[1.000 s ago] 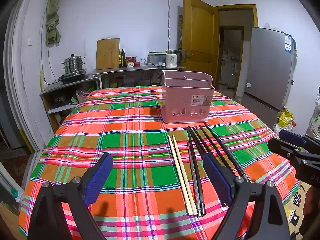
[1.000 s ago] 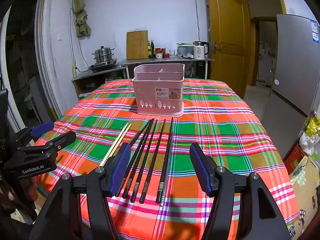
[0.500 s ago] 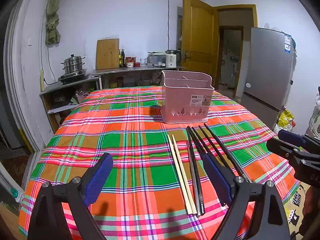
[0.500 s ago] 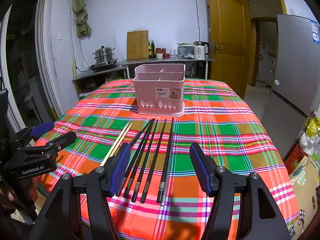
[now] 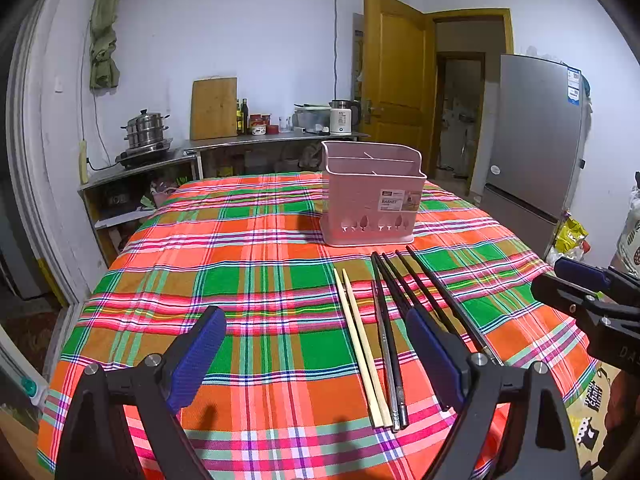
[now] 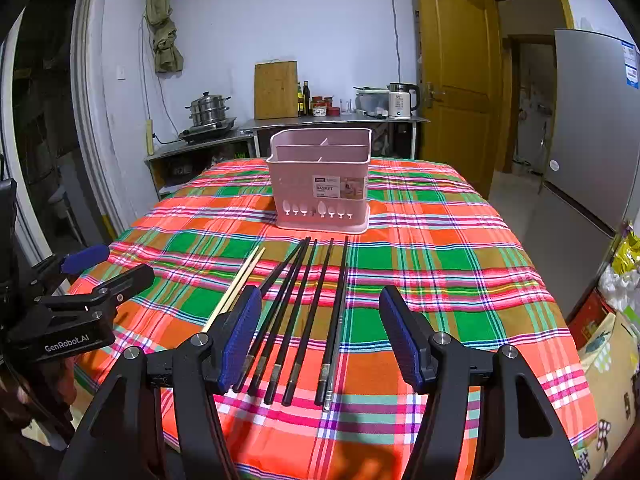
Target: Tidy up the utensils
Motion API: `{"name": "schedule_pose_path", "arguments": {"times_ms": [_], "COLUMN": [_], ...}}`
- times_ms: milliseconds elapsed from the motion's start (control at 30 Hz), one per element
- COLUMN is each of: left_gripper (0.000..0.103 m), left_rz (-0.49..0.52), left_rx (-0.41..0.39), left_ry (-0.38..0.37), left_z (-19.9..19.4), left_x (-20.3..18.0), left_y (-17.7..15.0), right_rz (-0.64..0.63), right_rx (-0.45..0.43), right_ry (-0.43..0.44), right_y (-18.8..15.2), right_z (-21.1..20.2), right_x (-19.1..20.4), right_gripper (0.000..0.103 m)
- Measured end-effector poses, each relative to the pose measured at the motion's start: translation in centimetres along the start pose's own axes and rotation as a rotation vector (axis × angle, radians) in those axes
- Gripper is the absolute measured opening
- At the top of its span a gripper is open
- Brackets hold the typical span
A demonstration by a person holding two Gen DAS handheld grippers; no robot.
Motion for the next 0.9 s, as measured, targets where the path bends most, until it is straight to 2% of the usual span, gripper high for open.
{"name": "schedule_pose_path", "arguments": {"times_ms": [500, 900], "left_gripper": [0.092, 0.092], "left_rz": [0.010, 0.010], "left_rx": [0.004, 0.046], "left_ry": [-0.007, -0.044], "left_z": [0.2, 2.5], "left_x": [-0.3, -0.4], "left_y": [-0.1, -0.2], "right_rz": [0.001, 0.005], "right_rx": [0.004, 0.041], "right_ry": [0.000, -0.002], "right_y": [0.0, -0.3], "right_z": [-0.3, 1.5], "right_x": [0.0, -1.0], "right_gripper": [0.062, 0.062]}}
Point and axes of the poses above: each gripper's, at about its wrist camera, not at the fingertips, and z roughly the way its jaws point, x to its left, y to its top, the point moved 7 cm from there along z, roughly the way its jaws point, and after that the axes turned 8 degrees about y, right-handed, at the moved point
